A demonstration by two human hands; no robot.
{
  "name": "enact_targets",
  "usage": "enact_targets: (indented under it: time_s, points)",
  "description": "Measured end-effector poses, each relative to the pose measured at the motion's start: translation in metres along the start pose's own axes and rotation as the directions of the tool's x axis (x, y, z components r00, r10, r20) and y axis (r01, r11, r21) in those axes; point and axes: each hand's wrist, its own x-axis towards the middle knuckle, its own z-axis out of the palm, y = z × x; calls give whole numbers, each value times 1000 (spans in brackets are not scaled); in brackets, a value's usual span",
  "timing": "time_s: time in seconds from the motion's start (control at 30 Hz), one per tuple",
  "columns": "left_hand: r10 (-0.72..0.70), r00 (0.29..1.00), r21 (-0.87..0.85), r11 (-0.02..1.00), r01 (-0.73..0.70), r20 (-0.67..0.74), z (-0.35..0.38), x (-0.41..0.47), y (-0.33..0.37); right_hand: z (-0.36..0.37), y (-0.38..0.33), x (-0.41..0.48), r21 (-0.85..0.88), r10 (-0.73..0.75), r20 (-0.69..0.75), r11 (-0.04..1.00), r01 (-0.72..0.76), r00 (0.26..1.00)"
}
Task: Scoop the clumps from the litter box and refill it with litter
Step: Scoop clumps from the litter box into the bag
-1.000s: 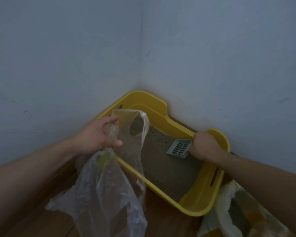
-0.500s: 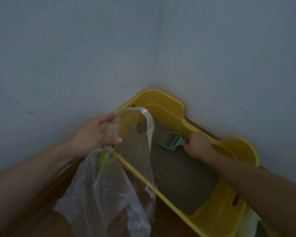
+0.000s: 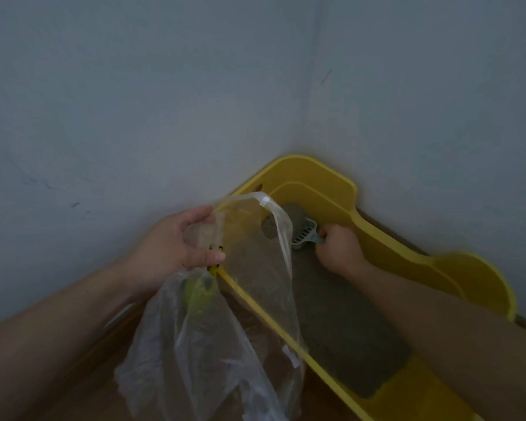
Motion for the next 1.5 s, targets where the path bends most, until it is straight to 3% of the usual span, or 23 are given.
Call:
enact_targets:
  time_s: [0.7, 1.5]
  points:
    - [-8, 1000, 38, 999, 9, -27, -2, -5, -1, 12, 13, -4, 157, 7, 15, 988, -10, 1000]
    - [30, 998, 153, 988, -21, -54, -13, -8, -4, -24, 27, -45, 149, -59, -15, 987, 60, 998]
